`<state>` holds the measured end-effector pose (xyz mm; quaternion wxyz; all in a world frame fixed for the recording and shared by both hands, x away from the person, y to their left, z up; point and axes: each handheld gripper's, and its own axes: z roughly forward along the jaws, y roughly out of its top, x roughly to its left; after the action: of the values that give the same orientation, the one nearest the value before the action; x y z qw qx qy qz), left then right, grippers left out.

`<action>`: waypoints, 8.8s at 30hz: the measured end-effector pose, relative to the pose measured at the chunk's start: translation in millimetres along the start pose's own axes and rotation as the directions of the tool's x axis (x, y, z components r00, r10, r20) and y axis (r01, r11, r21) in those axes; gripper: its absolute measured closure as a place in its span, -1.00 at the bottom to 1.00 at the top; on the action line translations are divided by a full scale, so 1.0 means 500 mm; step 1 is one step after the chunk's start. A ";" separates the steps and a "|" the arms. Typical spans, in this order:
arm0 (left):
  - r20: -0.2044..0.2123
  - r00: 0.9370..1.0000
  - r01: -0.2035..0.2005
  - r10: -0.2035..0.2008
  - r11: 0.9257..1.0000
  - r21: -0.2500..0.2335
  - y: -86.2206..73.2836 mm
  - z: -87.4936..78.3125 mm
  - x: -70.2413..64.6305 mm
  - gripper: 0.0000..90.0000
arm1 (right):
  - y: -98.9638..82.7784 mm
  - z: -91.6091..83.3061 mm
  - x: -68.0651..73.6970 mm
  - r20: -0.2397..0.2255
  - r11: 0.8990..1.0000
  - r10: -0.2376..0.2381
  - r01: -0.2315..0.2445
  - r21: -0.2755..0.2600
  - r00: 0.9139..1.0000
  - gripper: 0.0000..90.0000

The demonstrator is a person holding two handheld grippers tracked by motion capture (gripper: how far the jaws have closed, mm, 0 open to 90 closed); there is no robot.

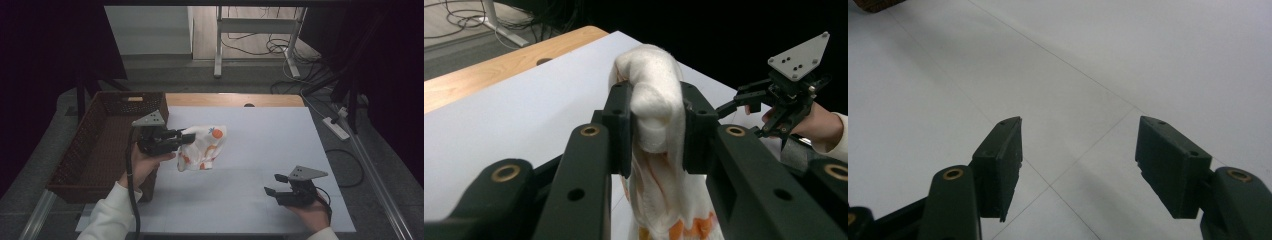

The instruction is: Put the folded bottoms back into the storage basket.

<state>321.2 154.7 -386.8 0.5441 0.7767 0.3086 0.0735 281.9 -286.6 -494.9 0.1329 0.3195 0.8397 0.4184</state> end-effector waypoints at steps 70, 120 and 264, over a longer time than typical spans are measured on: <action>-0.068 0.996 0.049 -0.054 0.996 -0.075 -0.011 -0.125 0.054 0.57 | 0.000 0.002 -0.002 -0.001 1.000 0.000 0.000 0.013 1.000 -0.21; -0.168 0.978 0.099 -0.124 0.984 -0.149 -0.056 -0.257 0.090 0.57 | -0.001 0.005 -0.004 0.000 1.000 0.001 -0.001 0.020 1.000 -0.22; -0.406 0.889 0.290 -0.211 0.946 0.143 -0.157 -0.228 0.262 0.55 | 0.000 0.009 -0.004 0.002 0.999 -0.004 0.004 0.032 1.000 -0.23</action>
<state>343.3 336.3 -440.6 0.3972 0.7510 0.5131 0.1223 285.4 -285.0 -497.9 0.1297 0.3202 0.8468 0.4044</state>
